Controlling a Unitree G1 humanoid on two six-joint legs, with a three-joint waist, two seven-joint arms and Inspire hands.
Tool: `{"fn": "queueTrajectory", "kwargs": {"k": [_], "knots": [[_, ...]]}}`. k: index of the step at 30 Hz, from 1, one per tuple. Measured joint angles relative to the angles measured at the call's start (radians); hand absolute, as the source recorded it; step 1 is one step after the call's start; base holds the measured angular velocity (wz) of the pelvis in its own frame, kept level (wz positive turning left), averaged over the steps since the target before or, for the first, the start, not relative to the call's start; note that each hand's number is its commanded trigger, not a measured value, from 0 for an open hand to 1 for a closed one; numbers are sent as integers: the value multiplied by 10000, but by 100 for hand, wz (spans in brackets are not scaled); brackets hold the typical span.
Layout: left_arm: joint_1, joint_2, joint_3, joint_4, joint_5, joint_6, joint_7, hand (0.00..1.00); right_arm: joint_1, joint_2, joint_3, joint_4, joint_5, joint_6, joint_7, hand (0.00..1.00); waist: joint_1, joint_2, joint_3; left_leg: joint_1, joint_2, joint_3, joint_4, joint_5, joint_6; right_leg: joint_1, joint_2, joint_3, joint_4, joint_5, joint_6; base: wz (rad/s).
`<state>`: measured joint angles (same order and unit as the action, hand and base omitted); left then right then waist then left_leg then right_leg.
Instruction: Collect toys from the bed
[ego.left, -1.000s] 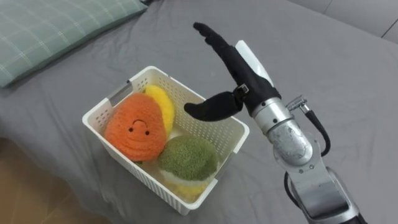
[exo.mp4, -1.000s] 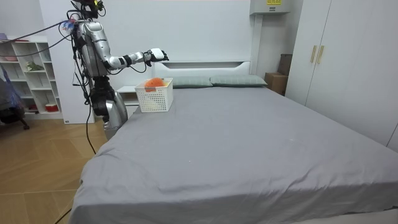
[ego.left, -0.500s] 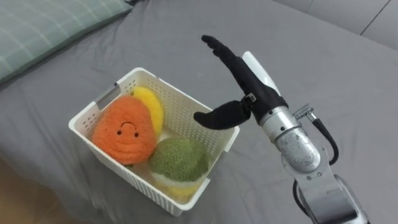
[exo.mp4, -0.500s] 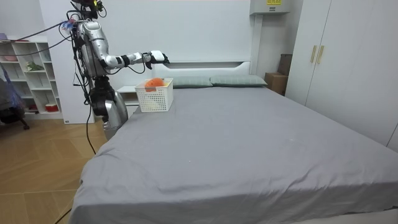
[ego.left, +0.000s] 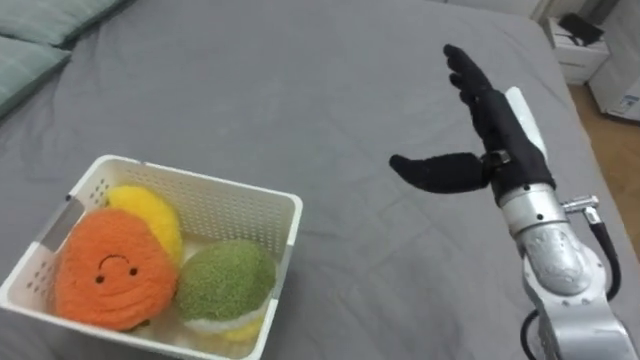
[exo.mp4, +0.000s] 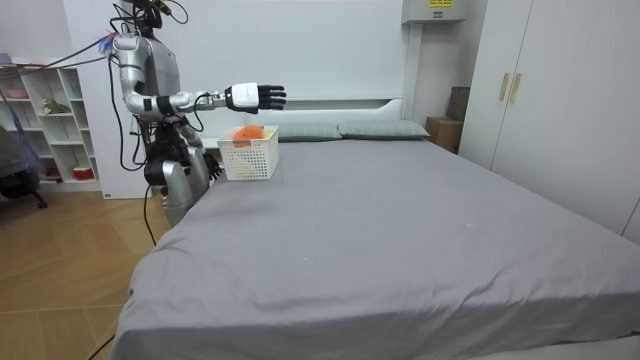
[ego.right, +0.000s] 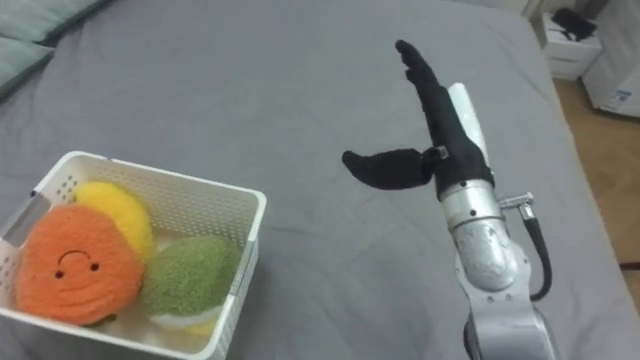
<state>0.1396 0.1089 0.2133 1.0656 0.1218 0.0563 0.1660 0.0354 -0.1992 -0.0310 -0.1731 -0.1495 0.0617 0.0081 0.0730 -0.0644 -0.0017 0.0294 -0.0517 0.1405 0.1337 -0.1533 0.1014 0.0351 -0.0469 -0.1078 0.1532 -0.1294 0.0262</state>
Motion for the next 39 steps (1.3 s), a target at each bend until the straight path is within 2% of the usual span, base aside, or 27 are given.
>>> {"fn": "queueTrajectory", "kwargs": {"k": [2, 4, 6, 11, 13, 17, 21, 22, 25, 28, 30, 33, 38, 39], "knots": [[55, 6, -8, 33, -3, 46, 39, 0, 234, -3, -275, 90, 343, 1, -157, 0, -180, 30, 22, 12, 13, 70, 0, -26, -2, -16, 2, 13, 0, 1, -1, -12], [92, 18, -4, 158, -18, 97, 154, 0, 302, -8, -685, 631, 1365, -77, -494, 0, -427, 55, 49, 95, 32, 144, 0, -59, -10, -15, 25, 119, -17, 2, -3, -11], [169, 5, -5, 155, -16, 124, 196, 0, 363, -2, -1003, 1174, 1706, -73, -800, 0, -493, 53, 49, 152, 53, 243, -6, -101, -24, -15, 57, 235, -13, 1, -3, -12], [335, 17, 27, 155, -117, 301, 277, 0, 572, -1, -1779, 1663, 2380, -135, -1398, 0, -950, 69, 51, 92, 97, 462, -6, -124, -33, -168, 85, 397, 26, 11, -19, -15], [424, 20, 52, 157, -135, 349, 392, 0, 623, -2, -2084, 2389, 2942, -200, -1710, 0, -1054, 66, 51, 139, 123, 573, -5, -149, -41, -165, 123, 530, 35, 20, -30, -14], [511, 18, 106, 143, -123, 437, 472, 0, 1004, 64, -2220, 3218, 3965, -198, -2060, 0, -1076, 102, 64, 161, 202, 774, 13, -199, -81, -198, 196, 726, 28, 52, -62, -15], [755, 9, 102, 44, -311, 477, 637, 0, 1375, 79, -2411, 3986, 5445, -343, -2614, 0, -1399, 134, 52, 179, 246, 777, 30, -216, -120, -169, 243, 753, 12, 65, -86, -1], [787, 6, 181, 44, -305, 477, 665, 0, 1436, 88, -2529, 4565, 5823, -513, -2717, 0, -1479, 127, 49, 180, 249, 774, 29, -218, -124, -168, 251, 772, 9, 66, -87, 0], [828, 6, 196, 68, -336, 478, 707, 0, 1716, 176, -2894, 6143, 6877, -666, -3181, 0, -1541, 123, 46, 224, 250, 784, 21, -231, -139, -140, 264, 770, 9, 66, -88, -3], [868, -2, 238, 70, -335, 478, 723, 0, 1966, 576, -3324, 7665, 7389, -756, -3590, 0, -1628, 132, 50, 242, 254, 780, 21, -232, -141, -132, 269, 776, 6, 66, -90, 0], [928, -45, 383, 73, -322, 475, 748, 0, 2129, 620, -3474, 8545, 7490, -816, -3619, 0, -1693, 168, 39, 262, 250, 780, 20, -234, -143, -114, 268, 790, 9, 66, -91, -2], [949, -56, 417, 155, -338, 472, 817, 0, 2146, 615, -3478, 10283, 7455, -1003, -3553, 0, -1759, 267, 88, 235, 258, 784, 10, -294, -169, -123, 284, 826, 35, 59, -102, -3], [974, -83, 615, 158, -241, 462, 691, 0, 2324, 616, -3468, 12870, 6950, -987, -2912, 0, -1777, 315, 72, 177, 255, 690, 122, -345, -205, -119, 275, 778, 188, -33, -133, 5], [974, -80, 669, 159, -83, 469, 587, 0, 2380, 616, -3453, 13426, 6468, -858, -2596, 0, -1772, 303, 62, 192, 247, 626, 138, -348, -204, -72, 262, 735, 191, -70, -131, 12]]}}
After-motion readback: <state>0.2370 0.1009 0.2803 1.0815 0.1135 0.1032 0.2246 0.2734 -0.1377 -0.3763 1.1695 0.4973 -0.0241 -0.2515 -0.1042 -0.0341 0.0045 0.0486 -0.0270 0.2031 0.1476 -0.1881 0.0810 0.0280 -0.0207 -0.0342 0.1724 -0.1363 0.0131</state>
